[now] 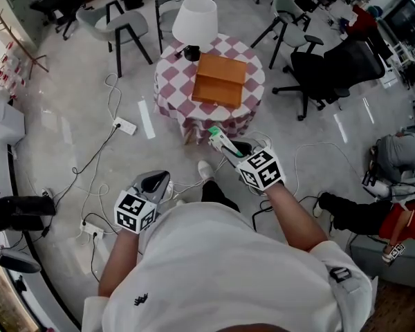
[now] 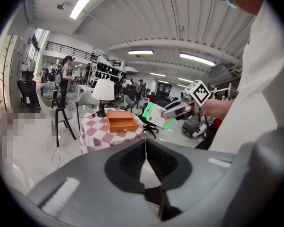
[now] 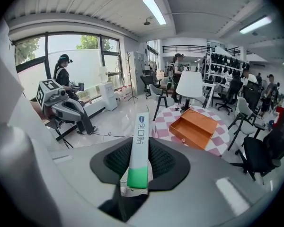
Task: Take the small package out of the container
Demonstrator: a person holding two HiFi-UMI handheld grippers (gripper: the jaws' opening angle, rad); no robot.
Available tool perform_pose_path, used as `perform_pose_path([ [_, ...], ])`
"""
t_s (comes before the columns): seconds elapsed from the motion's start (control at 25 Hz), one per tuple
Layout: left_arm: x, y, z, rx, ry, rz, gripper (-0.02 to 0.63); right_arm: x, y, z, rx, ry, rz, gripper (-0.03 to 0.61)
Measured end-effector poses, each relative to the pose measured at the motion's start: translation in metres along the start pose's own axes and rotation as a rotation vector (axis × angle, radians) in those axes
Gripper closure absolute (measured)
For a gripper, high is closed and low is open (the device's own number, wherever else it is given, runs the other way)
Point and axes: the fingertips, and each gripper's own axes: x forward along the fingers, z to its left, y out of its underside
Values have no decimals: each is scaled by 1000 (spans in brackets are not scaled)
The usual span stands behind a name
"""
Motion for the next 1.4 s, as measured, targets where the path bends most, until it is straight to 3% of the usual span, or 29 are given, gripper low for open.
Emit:
perform_pose_path([
  [0.4, -1, 10, -21, 21, 42, 24, 554, -26, 5, 20, -1, 0, -22, 488],
  [1.4, -17, 23, -5, -19, 2, 18, 554, -10, -3, 38, -21, -41, -14, 488],
])
